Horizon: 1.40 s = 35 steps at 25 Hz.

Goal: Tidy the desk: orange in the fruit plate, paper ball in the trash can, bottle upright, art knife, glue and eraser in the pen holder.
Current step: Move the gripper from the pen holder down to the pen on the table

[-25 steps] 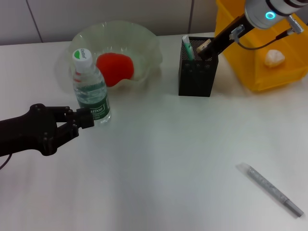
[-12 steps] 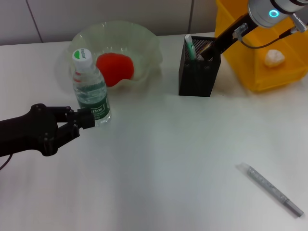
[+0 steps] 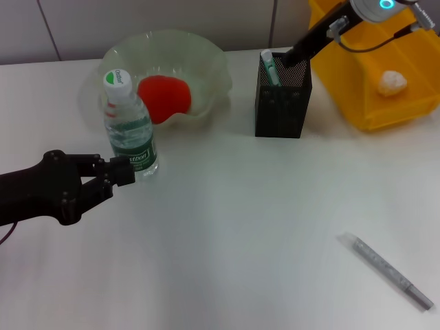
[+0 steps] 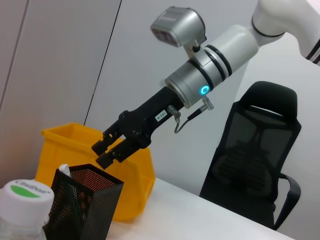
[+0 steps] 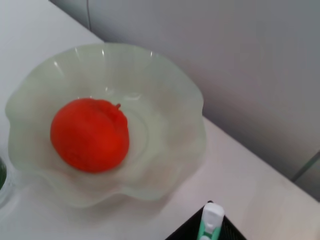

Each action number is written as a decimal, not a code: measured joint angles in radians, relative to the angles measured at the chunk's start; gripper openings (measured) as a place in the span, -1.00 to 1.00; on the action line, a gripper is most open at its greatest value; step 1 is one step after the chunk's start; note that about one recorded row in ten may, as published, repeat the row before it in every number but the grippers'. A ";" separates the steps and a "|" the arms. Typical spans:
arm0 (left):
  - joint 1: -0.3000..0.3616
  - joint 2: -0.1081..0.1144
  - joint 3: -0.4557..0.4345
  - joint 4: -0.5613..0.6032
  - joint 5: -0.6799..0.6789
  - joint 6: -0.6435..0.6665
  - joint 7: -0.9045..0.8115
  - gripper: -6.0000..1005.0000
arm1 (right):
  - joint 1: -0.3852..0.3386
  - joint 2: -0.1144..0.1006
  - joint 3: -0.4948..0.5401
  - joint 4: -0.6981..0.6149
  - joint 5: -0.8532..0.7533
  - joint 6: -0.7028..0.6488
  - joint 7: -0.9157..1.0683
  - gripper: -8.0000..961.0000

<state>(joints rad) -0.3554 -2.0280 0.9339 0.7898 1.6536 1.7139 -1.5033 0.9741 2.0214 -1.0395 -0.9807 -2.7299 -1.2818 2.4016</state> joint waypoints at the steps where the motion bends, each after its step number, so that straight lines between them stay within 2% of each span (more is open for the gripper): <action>1: 0.000 0.000 0.000 0.000 0.000 0.000 0.000 -0.71 | 0.000 0.000 0.000 0.000 0.000 0.000 0.000 0.01; 2: 0.001 0.000 -0.007 0.000 0.000 0.002 0.000 -0.71 | -0.017 0.010 0.000 -0.044 -0.008 -0.018 0.008 0.01; 3: 0.001 0.000 -0.007 0.000 0.000 0.002 0.000 -0.71 | -0.017 0.010 0.000 -0.044 -0.008 -0.018 0.008 0.01; 6: -0.002 0.000 -0.020 0.000 0.000 0.009 -0.002 -0.71 | -0.064 0.039 -0.005 -0.153 -0.035 -0.067 0.031 0.01; 7: -0.004 0.000 -0.022 0.000 0.000 0.010 -0.002 -0.71 | -0.104 0.055 -0.033 -0.232 -0.058 -0.108 0.077 0.01; 8: -0.006 0.000 -0.022 0.001 0.000 0.011 -0.002 -0.71 | -0.104 0.055 -0.033 -0.232 -0.058 -0.108 0.077 0.01; 12: -0.008 0.000 -0.022 0.001 0.000 0.011 -0.002 -0.71 | -0.197 0.058 -0.121 -0.367 -0.067 -0.193 0.219 0.01; 17: -0.025 -0.001 -0.023 0.002 0.004 0.011 -0.003 -0.71 | -0.255 0.058 -0.116 -0.482 -0.049 -0.231 0.305 0.01; 23: -0.048 -0.006 -0.023 -0.005 0.006 0.004 -0.003 -0.71 | -0.272 0.058 -0.103 -0.545 -0.016 -0.287 0.336 0.00; 28: -0.049 -0.008 -0.023 -0.011 0.008 -0.011 -0.007 -0.71 | -0.273 0.054 -0.065 -0.546 0.060 -0.366 0.341 -0.01; 35: -0.039 -0.013 -0.018 -0.012 0.051 -0.020 -0.013 -0.72 | -0.274 0.050 -0.037 -0.551 0.114 -0.554 0.331 -0.01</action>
<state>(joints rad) -0.3941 -2.0410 0.9163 0.7776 1.7043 1.6943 -1.5167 0.6998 2.0716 -1.0768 -1.5318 -2.6161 -1.8355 2.7329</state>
